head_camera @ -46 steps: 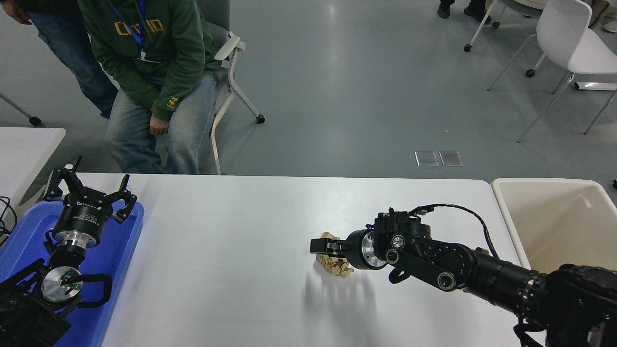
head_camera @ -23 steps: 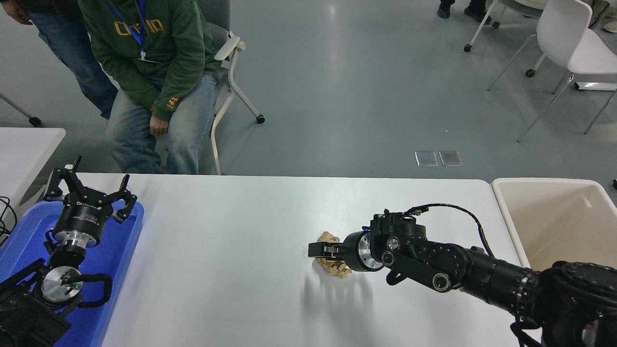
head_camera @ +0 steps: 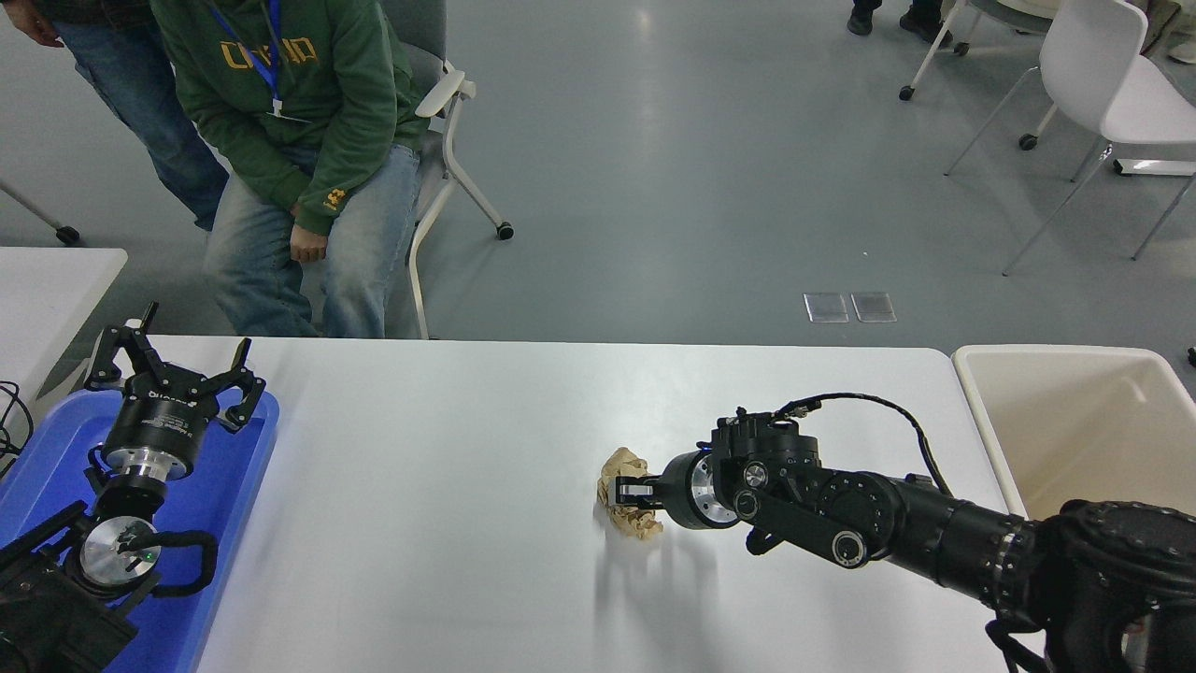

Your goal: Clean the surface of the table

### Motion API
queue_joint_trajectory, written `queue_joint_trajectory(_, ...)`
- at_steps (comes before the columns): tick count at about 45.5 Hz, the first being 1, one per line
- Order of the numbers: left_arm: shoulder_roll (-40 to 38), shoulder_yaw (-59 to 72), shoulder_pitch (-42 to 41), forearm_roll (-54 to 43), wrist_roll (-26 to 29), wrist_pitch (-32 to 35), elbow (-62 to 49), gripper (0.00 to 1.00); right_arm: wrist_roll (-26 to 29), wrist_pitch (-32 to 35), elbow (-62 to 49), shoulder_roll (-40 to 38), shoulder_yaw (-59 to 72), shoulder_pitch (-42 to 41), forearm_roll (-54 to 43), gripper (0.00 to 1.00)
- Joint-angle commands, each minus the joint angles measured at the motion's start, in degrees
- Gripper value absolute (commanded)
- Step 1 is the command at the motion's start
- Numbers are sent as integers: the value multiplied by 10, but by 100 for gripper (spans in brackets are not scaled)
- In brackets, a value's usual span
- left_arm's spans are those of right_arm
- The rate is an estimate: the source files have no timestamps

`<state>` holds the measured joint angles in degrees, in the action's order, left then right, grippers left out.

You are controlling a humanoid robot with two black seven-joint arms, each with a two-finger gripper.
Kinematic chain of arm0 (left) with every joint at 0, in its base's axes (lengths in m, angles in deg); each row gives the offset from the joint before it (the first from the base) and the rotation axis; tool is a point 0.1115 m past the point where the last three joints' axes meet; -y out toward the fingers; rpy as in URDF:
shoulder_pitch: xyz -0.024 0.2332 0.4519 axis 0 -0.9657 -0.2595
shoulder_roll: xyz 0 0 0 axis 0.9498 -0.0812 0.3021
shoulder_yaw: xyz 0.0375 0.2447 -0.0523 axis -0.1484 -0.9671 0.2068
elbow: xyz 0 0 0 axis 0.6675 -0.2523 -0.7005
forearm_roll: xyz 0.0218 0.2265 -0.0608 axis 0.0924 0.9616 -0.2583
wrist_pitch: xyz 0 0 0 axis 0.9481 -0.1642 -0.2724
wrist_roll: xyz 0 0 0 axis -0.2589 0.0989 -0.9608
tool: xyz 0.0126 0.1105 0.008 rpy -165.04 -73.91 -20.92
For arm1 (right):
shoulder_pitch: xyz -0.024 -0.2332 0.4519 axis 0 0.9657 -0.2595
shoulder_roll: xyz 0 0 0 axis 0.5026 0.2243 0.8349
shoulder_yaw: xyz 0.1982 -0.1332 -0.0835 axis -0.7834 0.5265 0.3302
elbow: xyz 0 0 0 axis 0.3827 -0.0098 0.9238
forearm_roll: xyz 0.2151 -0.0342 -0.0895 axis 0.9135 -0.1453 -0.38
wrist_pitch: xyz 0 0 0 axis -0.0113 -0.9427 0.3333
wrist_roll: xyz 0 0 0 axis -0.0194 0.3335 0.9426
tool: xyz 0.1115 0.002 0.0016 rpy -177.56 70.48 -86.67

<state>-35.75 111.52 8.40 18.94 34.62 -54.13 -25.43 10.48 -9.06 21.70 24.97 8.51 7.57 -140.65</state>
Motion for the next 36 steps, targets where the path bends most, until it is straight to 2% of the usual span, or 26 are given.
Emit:
queue_joint_trajectory(1,0,0,0,0,0,0,0,100,1,13,0,0,-3,-4,4,0)
queue_joint_trajectory(9,0,0,0,0,0,0,0,100,1,13,6,-1,-4,-8,29,0)
queue_joint_trajectory(23,0,0,0,0,0,0,0,100,1,14,34,-51,-5,-35,82,0)
queue_joint_trajectory(36,0,0,0,0,0,0,0,100,0,22,109,-170,-5,-75,136,0)
